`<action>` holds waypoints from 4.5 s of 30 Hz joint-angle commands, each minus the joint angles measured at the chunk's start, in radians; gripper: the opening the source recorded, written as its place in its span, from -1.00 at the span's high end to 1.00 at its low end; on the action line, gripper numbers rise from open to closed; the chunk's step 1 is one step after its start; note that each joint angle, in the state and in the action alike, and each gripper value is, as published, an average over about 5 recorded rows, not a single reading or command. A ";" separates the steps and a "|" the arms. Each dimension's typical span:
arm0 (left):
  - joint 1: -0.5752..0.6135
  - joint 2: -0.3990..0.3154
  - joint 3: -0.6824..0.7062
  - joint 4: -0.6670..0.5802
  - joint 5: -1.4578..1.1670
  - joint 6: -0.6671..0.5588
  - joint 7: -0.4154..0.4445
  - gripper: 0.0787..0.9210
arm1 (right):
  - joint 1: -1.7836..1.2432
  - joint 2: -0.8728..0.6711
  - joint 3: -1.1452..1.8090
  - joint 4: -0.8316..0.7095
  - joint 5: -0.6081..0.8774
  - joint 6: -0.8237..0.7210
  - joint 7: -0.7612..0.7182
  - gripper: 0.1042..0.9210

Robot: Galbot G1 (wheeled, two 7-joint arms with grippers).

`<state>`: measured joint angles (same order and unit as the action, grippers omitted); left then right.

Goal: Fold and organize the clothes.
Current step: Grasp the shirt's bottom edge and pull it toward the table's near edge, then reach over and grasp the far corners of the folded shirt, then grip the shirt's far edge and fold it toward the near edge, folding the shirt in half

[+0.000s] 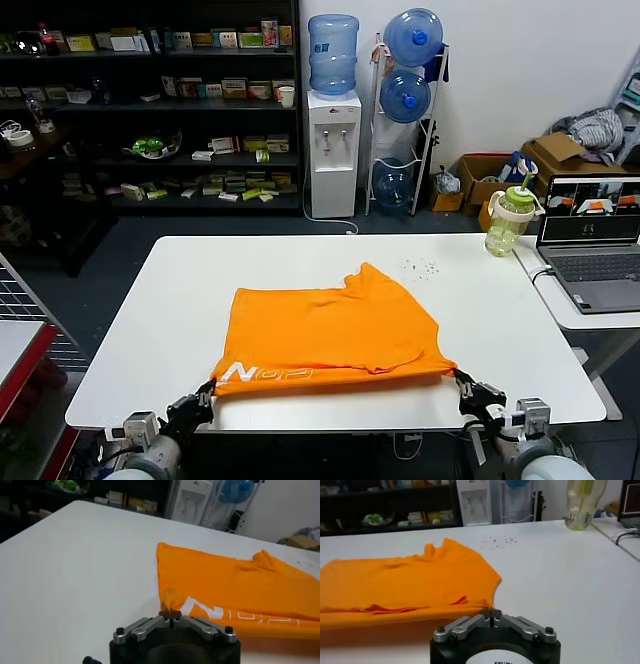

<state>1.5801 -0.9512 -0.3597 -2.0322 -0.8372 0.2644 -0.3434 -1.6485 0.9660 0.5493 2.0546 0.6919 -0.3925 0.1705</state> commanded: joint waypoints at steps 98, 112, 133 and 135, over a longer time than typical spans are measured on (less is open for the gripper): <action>-0.802 -0.137 0.316 0.705 -0.014 0.073 0.129 0.82 | 1.092 0.252 -0.546 -0.885 0.040 -0.052 -0.064 0.95; -0.709 -0.089 0.257 0.498 0.007 0.010 0.130 0.97 | 0.942 0.140 -0.490 -0.626 0.112 -0.067 -0.003 0.95; -0.354 0.002 0.199 0.099 0.031 0.013 0.038 0.97 | 0.515 -0.069 -0.273 -0.206 0.176 -0.149 0.052 0.95; -0.335 0.009 0.195 0.079 0.033 0.014 0.031 0.97 | 0.487 -0.072 -0.255 -0.183 0.177 -0.155 0.055 0.95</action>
<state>1.1221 -0.9632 -0.1554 -1.8109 -0.8095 0.2830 -0.2865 -0.9702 0.9588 0.1988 1.6884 0.8531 -0.5321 0.2131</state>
